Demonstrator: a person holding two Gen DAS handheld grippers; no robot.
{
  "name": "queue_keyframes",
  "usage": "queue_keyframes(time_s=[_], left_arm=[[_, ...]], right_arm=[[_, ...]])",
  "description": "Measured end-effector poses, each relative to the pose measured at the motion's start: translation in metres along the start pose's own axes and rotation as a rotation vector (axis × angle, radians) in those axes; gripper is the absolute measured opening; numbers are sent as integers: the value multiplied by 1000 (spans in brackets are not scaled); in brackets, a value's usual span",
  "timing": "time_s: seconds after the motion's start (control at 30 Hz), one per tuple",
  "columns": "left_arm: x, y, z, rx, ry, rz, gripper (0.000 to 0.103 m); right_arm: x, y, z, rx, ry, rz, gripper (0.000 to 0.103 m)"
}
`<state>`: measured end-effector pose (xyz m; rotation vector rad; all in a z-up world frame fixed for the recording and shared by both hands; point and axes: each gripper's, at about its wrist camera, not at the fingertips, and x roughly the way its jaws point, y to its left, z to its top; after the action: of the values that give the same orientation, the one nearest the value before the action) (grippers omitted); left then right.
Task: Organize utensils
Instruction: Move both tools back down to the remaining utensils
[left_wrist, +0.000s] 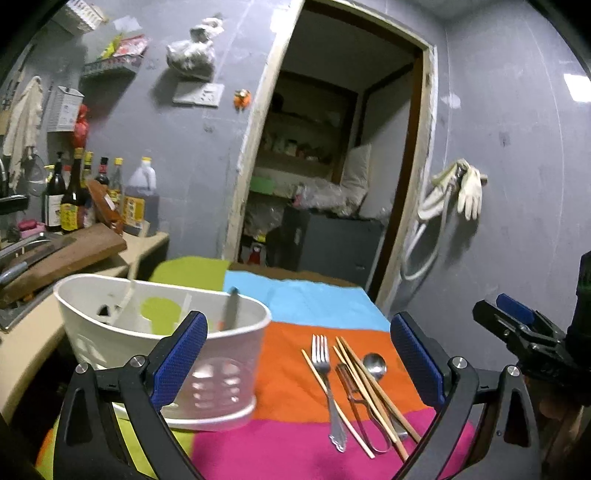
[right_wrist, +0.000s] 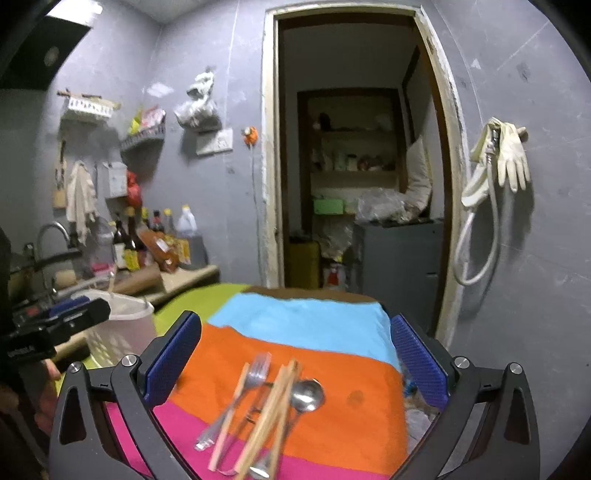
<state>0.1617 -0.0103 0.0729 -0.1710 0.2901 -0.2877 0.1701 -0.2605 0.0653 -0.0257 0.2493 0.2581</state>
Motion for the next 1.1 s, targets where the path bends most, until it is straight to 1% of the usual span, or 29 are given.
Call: queue_keyframes(time_s=[0.13,0.27,0.37,0.4,0.5,0.53,0.57,0.6,0.67,0.7,0.77,0.8,0.83,0.87,0.97,1.1], left_arm=[[13,-20,-11,60,41,-6,97],[26,-35,-23,130,91,-11,97],[33,-40,-32,153,125,-16,97],[36,-41,-34,160,143,-22,97],[45,-46,-39,181,186,-31,95],[47,-48,-42,187,201,-34,91],[51,-49,-44,195,225,-37,84],[56,-50,-46,203,251,-40,80],[66,-53,-51,215,302,-49,65],[72,-52,-55,211,337,-62,60],[81,-49,-61,196,398,-76,43],[85,-48,-63,188,423,-78,39],[90,-46,-66,180,450,-75,32],[95,-43,-68,169,477,-74,29],[105,-39,-72,138,531,-72,26],[118,-37,-72,125,580,-66,22]], right_arm=[[7,-14,-11,2,53,-23,103],[20,-27,-23,11,142,-18,103],[31,-35,-31,19,215,-25,103],[35,-39,-34,26,242,-23,102],[48,-45,-42,34,325,-14,94],[51,-46,-44,39,347,-8,89],[56,-47,-47,42,373,-3,85],[60,-48,-50,43,399,3,83],[68,-47,-55,46,445,26,76],[70,-47,-57,48,461,35,74],[75,-45,-61,40,496,50,66],[77,-43,-63,32,509,58,63],[78,-41,-64,28,518,66,59],[80,-40,-66,27,530,76,56],[85,-37,-69,17,556,90,53],[94,-32,-72,-9,584,99,52]])
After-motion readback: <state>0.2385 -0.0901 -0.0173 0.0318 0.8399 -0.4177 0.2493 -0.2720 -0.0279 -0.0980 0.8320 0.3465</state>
